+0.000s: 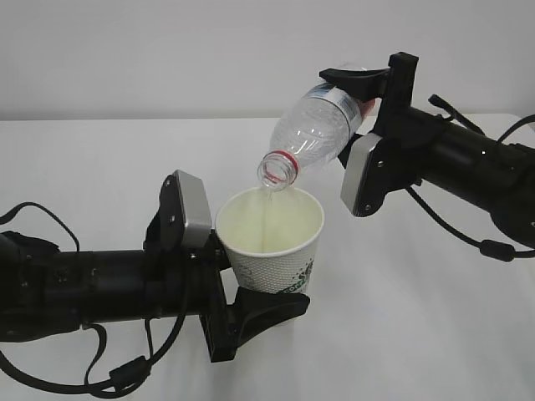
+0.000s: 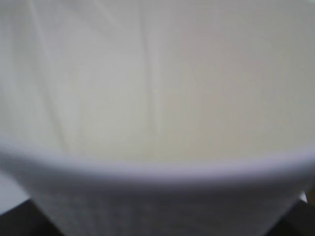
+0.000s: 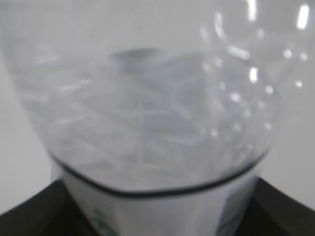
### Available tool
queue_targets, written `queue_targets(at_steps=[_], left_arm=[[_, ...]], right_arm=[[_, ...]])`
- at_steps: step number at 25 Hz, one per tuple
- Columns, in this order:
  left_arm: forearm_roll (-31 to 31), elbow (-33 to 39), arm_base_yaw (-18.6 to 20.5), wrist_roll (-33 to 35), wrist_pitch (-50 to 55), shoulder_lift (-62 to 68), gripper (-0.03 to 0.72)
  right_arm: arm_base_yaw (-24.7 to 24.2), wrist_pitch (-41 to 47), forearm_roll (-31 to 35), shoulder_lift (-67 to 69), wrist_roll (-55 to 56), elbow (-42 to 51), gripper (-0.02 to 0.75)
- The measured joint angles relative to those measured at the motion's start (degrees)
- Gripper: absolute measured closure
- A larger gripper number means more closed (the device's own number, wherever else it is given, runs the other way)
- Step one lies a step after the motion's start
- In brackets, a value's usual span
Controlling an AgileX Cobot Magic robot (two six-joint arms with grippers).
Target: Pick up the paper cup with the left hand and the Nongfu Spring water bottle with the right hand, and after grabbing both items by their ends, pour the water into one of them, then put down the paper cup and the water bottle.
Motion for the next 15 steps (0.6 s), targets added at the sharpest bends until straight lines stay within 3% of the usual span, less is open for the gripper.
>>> queue_targets(at_steps=[15], left_arm=[[0.0, 0.0, 0.0, 0.0, 0.0, 0.0, 0.123]], right_arm=[[0.0, 0.0, 0.0, 0.0, -0.3, -0.2, 0.206]])
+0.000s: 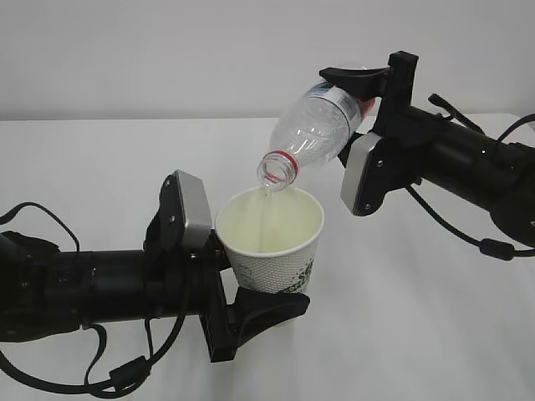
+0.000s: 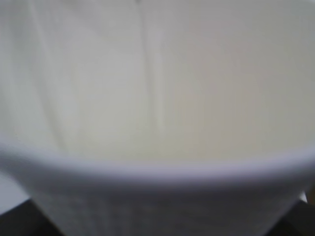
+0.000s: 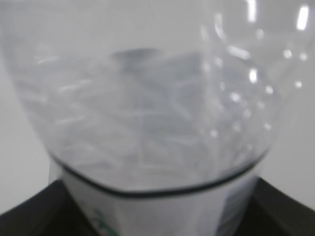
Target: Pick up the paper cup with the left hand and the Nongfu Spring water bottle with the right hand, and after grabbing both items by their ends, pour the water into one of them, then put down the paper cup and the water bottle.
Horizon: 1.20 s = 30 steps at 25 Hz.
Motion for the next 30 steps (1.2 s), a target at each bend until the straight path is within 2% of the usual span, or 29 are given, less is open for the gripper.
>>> queue_targets(at_steps=[30], left_arm=[[0.0, 0.0, 0.0, 0.0, 0.0, 0.0, 0.124]], right_arm=[[0.0, 0.0, 0.0, 0.0, -1.3, 0.0, 0.206]])
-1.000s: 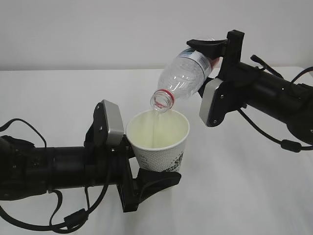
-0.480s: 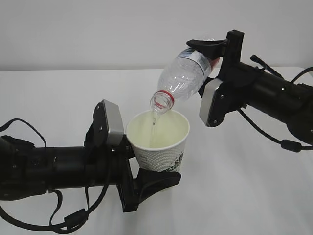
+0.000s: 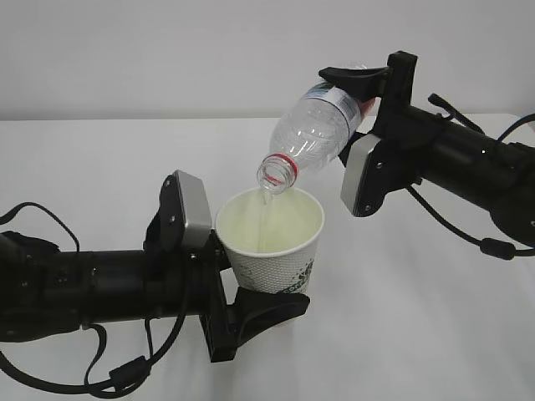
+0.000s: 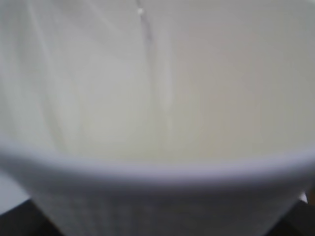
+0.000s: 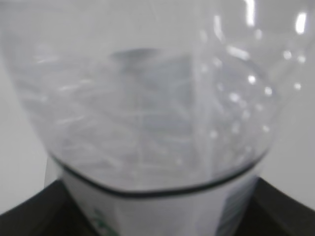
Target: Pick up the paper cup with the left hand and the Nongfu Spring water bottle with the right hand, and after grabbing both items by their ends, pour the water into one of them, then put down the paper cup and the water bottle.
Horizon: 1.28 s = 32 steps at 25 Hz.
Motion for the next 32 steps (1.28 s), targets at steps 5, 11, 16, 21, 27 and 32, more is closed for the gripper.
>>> queue_targets(at_steps=[5, 11, 16, 21, 27, 32], left_arm=[[0.0, 0.0, 0.0, 0.0, 0.0, 0.0, 0.124], [0.0, 0.0, 0.0, 0.0, 0.0, 0.0, 0.124], [0.0, 0.0, 0.0, 0.0, 0.0, 0.0, 0.125], [0.0, 0.0, 0.0, 0.0, 0.0, 0.0, 0.127], [0.0, 0.0, 0.0, 0.0, 0.0, 0.0, 0.127], [0.0, 0.0, 0.0, 0.0, 0.0, 0.0, 0.127]], right_arm=[[0.0, 0.0, 0.0, 0.0, 0.0, 0.0, 0.206], [0.0, -0.1, 0.0, 0.0, 0.0, 0.0, 0.206], [0.0, -0.2, 0.0, 0.0, -0.6, 0.0, 0.207], [0.0, -0.2, 0.0, 0.0, -0.9, 0.0, 0.207], [0.0, -0.2, 0.1, 0.0, -0.9, 0.0, 0.206], [0.0, -0.3, 0.1, 0.0, -0.9, 0.0, 0.206]])
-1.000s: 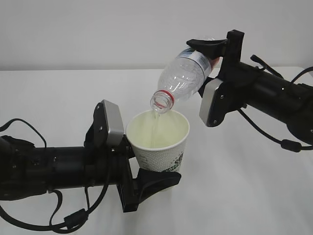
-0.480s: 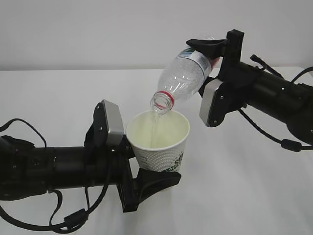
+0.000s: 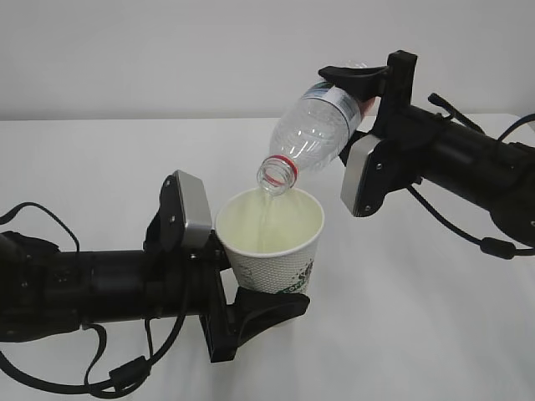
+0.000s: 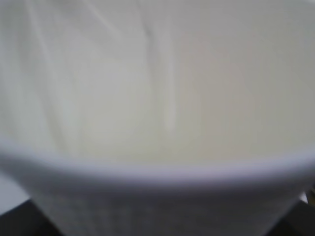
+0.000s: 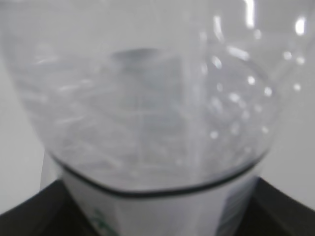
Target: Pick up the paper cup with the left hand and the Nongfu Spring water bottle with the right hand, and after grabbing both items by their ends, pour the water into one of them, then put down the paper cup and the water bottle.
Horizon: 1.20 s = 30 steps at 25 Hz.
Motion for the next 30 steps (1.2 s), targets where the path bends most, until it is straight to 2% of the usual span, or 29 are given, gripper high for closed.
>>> queue_targets(at_steps=[30], left_arm=[[0.0, 0.0, 0.0, 0.3, 0.1, 0.0, 0.127]], right_arm=[[0.0, -0.1, 0.0, 0.0, -1.3, 0.0, 0.207]])
